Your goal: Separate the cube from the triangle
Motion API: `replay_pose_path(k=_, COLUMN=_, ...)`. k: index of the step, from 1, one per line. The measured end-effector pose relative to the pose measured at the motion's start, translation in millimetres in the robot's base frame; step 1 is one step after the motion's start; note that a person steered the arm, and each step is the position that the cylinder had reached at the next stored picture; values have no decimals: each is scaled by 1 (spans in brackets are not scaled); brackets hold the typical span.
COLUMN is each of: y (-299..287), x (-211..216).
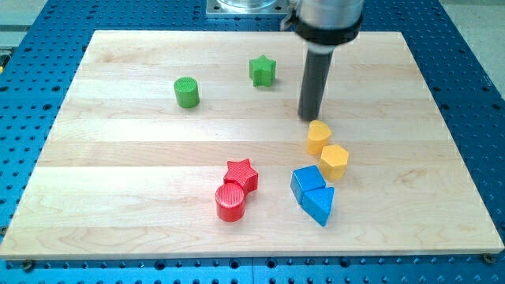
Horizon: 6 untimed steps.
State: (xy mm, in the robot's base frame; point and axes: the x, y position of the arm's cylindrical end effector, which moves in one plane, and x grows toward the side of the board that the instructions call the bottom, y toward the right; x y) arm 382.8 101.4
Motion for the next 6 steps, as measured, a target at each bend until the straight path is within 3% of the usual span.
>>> replay_pose_path(k=1, y=45, x=56)
replay_pose_path(k=2, y=56, x=162)
replay_pose_path(k=3, y=3, x=180)
replay_pose_path(k=5, y=-1, x=112)
replay_pose_path(k=6, y=13, x=174)
